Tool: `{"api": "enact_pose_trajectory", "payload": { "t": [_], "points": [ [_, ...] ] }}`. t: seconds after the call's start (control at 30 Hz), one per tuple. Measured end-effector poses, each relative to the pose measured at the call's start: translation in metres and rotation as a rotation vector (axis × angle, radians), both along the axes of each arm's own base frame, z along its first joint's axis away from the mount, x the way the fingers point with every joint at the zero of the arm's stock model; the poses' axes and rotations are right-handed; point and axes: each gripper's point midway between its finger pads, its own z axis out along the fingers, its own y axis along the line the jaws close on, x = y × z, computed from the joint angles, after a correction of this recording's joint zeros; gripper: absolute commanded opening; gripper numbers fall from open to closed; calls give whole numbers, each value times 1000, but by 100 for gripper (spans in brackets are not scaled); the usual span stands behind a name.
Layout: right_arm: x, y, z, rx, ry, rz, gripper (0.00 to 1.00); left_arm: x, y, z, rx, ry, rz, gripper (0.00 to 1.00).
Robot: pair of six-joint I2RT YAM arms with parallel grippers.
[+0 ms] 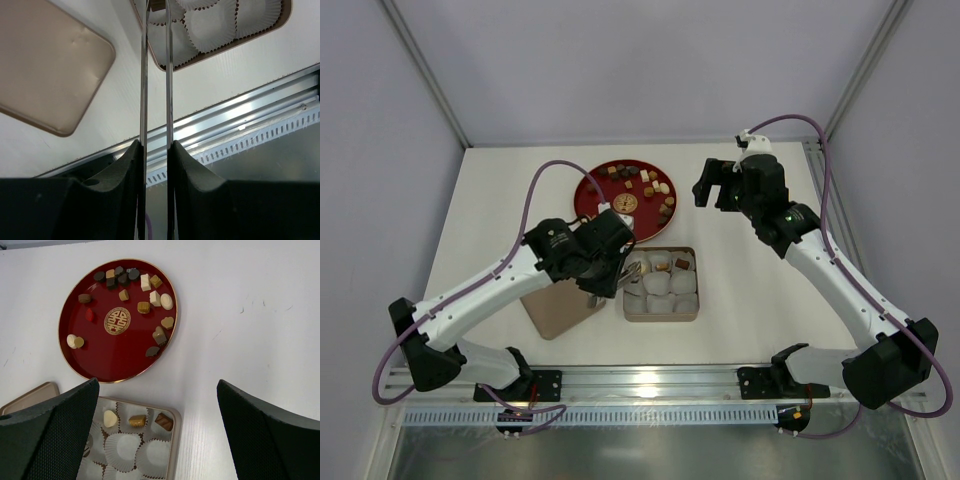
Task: Pack the chocolate
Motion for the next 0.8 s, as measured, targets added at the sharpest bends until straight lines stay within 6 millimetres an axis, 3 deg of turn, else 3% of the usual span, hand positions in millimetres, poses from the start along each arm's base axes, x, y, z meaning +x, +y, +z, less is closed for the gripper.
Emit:
{"api": "enact_pose_trajectory", "payload": {
  "t": [0.8],
  "points": [
    [0,0,-1,0,1,0,100,0,-4,-11,11,0,20,33]
  ]
}}
